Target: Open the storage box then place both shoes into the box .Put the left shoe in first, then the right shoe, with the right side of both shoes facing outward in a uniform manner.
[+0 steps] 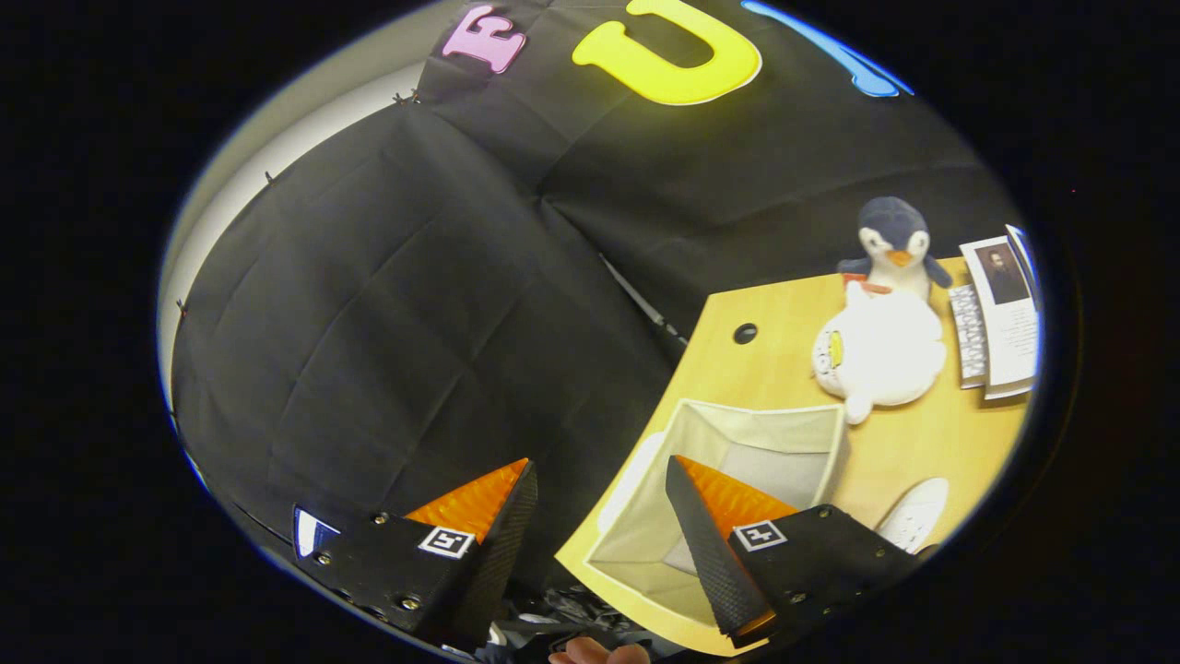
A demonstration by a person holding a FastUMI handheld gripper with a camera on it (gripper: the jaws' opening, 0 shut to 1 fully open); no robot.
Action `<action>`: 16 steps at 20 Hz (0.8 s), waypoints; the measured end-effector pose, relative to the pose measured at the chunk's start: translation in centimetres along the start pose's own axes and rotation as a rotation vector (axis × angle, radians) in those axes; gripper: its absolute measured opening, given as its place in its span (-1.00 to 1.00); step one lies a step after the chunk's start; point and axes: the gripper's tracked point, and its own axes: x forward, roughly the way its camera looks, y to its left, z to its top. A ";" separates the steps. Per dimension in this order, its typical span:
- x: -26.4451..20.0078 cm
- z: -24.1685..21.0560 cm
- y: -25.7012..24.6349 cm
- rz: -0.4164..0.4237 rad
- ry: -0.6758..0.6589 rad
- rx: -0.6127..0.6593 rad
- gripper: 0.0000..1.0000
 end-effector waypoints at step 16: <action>-9.5 -6.0 -15.1 -0.311 0.007 0.098 0.74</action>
